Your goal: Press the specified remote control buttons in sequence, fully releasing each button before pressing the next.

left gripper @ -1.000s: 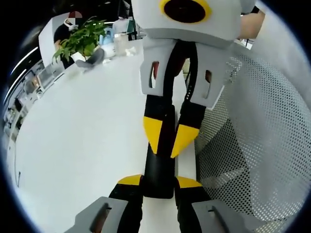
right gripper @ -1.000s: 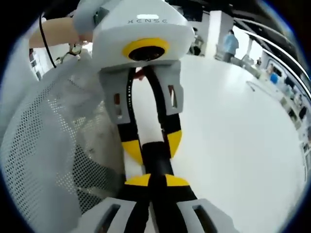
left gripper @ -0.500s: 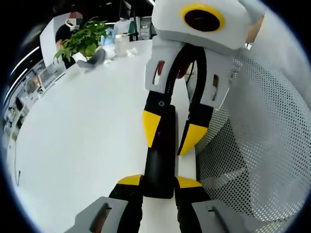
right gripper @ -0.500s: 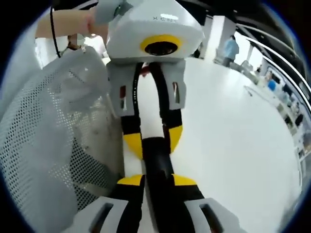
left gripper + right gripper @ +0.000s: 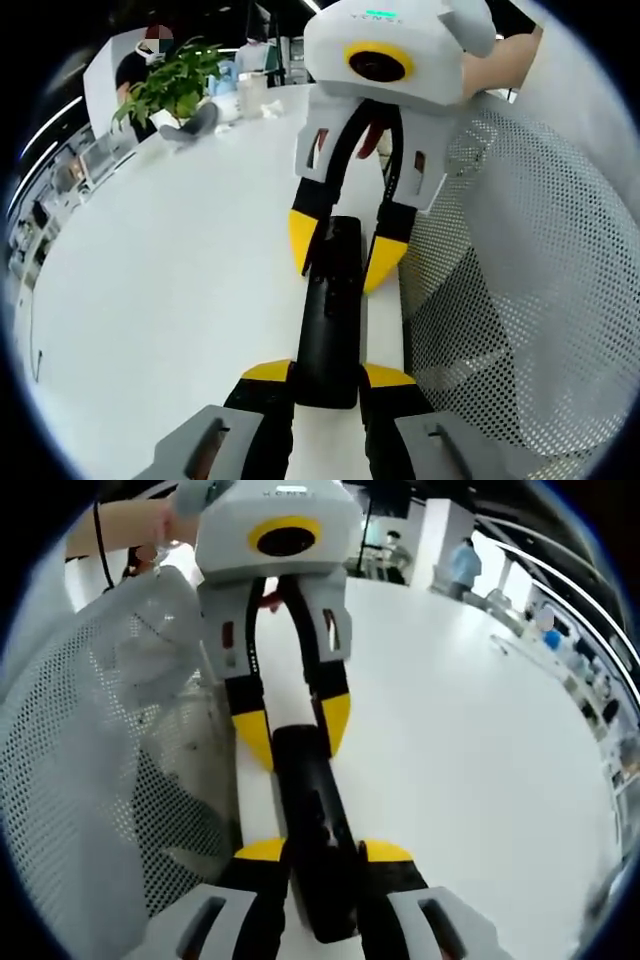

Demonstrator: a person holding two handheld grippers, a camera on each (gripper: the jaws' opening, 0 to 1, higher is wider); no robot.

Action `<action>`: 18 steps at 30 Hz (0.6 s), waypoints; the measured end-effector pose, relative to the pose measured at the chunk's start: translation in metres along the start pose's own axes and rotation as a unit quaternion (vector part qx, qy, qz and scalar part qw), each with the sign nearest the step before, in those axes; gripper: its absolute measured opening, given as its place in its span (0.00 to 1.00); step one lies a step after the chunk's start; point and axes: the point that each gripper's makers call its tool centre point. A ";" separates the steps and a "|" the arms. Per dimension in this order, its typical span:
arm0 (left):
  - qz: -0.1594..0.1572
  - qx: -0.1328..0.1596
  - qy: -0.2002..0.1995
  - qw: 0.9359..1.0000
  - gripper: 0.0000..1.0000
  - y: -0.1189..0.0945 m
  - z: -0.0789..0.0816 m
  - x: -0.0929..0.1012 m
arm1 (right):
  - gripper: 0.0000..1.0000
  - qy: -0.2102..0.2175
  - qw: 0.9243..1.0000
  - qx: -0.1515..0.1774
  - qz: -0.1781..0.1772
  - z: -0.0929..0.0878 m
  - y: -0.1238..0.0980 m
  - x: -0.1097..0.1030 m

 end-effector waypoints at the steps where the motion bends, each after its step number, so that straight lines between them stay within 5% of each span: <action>1: 0.000 0.000 0.000 1.000 0.25 0.000 0.000 0.000 | 0.25 0.002 1.000 0.000 0.001 -0.001 -0.001 0.000; 18: 0.010 -0.003 -0.013 1.000 0.25 0.001 0.001 0.000 | 0.23 0.004 1.000 0.005 0.011 -0.007 -0.004 -0.001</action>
Point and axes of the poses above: the point that each gripper's makers call its tool centre point, and the gripper's own axes: y roughly forward along the fingers, x roughly to its right, z roughly out of its top, and after that the axes turned 10 degrees about z, right-handed
